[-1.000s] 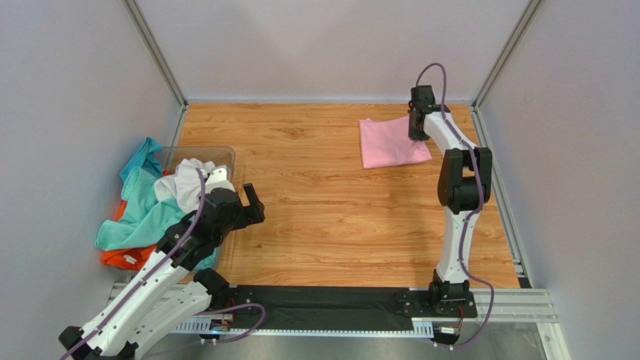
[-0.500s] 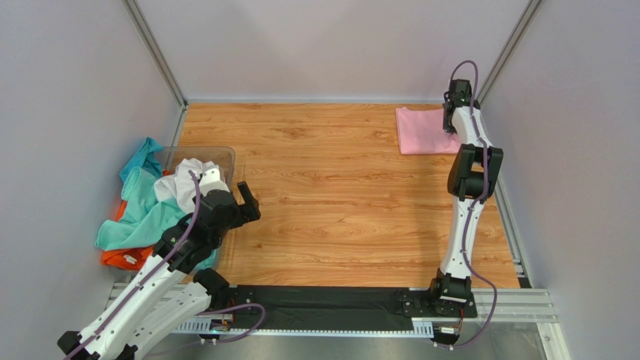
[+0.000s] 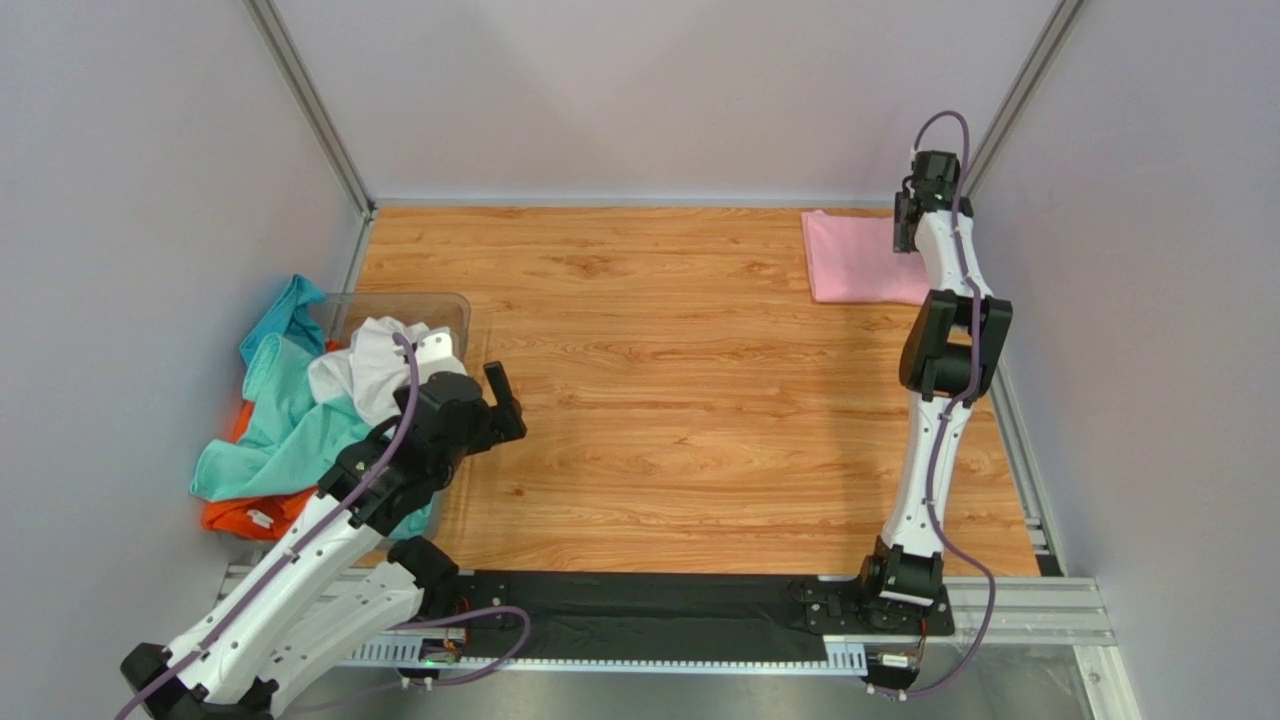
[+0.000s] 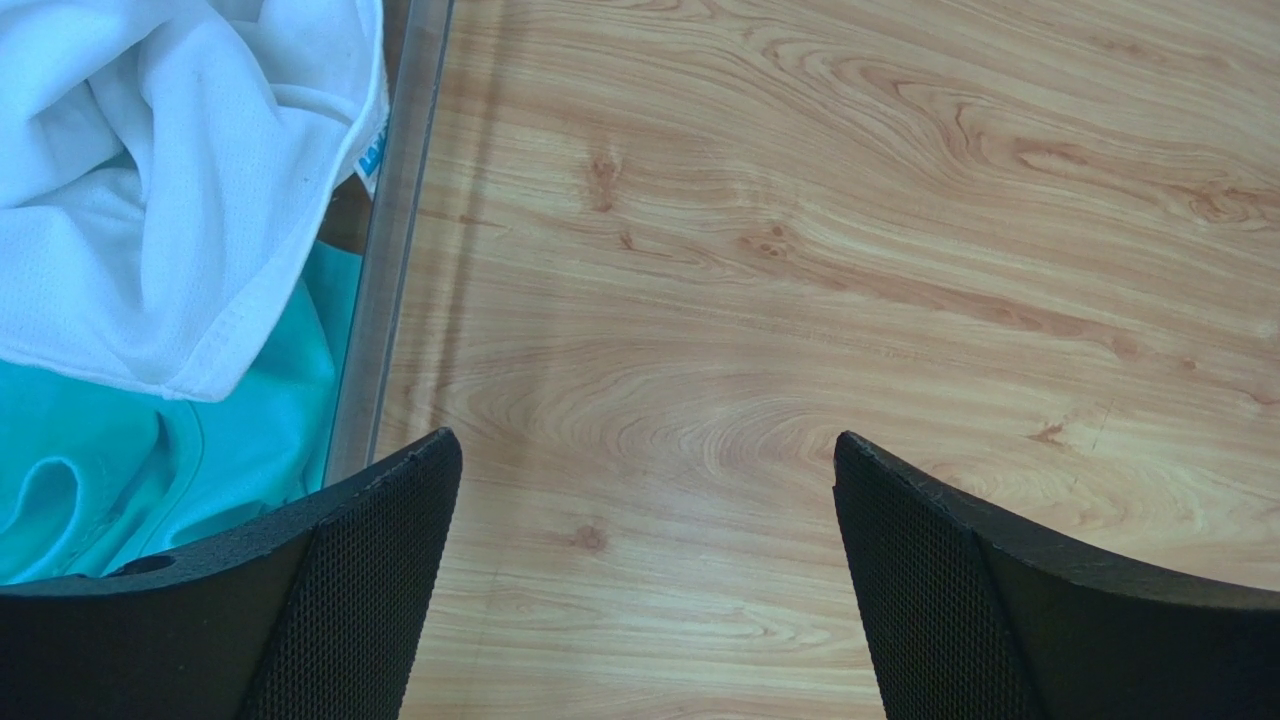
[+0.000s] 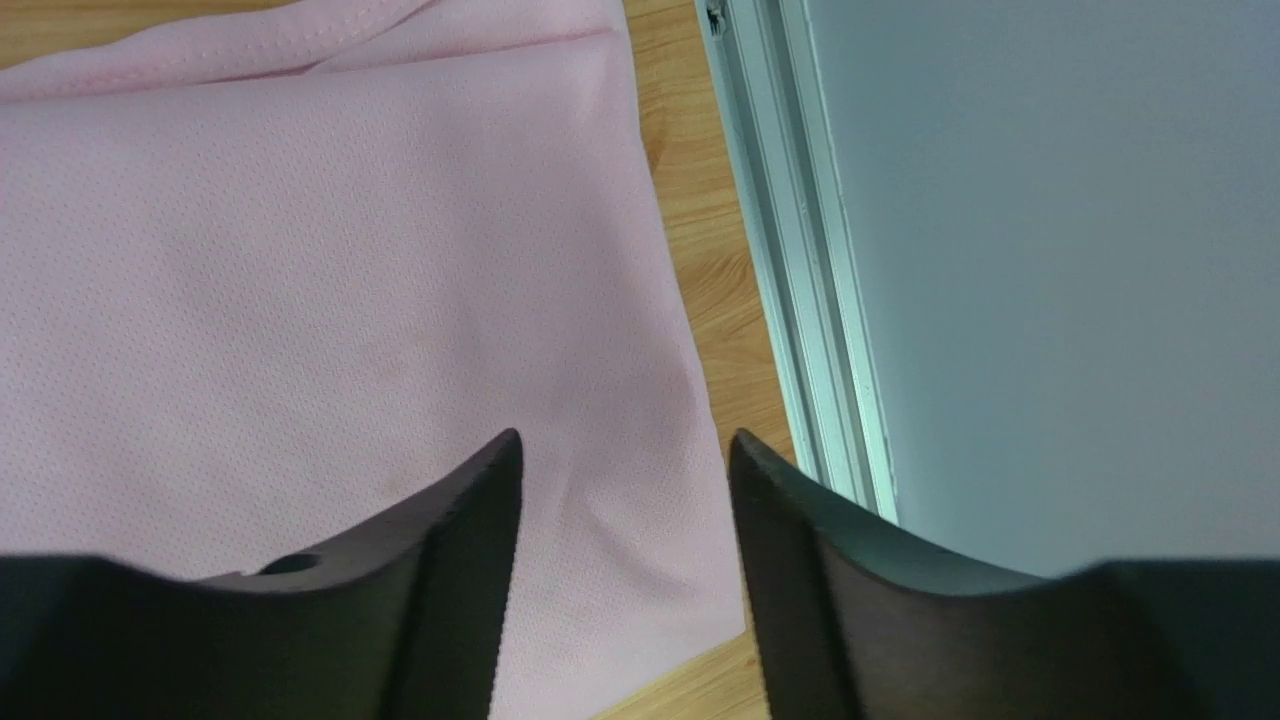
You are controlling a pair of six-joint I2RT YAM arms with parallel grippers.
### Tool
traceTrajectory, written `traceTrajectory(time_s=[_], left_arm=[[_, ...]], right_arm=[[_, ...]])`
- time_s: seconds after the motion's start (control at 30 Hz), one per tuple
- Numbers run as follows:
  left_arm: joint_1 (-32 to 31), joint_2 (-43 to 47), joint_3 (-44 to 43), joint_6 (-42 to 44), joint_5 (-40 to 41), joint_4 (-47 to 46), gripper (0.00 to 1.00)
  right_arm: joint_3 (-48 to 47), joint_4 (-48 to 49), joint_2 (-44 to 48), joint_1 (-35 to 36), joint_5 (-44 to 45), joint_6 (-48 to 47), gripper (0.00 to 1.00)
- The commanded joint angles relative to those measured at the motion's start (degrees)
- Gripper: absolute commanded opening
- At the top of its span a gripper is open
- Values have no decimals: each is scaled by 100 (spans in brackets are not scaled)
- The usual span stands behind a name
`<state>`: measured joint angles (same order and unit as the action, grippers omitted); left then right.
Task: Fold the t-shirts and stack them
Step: Neatly place the folded tshirt to the corner, then reset both grippers
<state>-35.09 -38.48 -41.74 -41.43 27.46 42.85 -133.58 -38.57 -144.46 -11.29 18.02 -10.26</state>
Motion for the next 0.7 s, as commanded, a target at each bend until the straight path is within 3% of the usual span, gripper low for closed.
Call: traceTrajectory(time_s=[0.0, 0.17, 0.33, 0.57, 0.67], left_arm=[[2, -72, -309, 144, -22, -145, 100], [2, -142, -484, 302, -92, -312, 100], [2, -134, -739, 425, -206, -295, 100], [2, -37, -994, 496, -731, -110, 100], [11, 95, -1003, 469, -1084, -84, 100]], right_arm=[[-300, 306, 58, -31, 131, -116, 57], [-195, 280, 515, -31, 272, 33, 100], [226, 139, 1331, 21, 290, 348, 100], [2527, 183, 3536, 214, -588, 1623, 100], [3783, 174, 4591, 337, -405, 1992, 100]])
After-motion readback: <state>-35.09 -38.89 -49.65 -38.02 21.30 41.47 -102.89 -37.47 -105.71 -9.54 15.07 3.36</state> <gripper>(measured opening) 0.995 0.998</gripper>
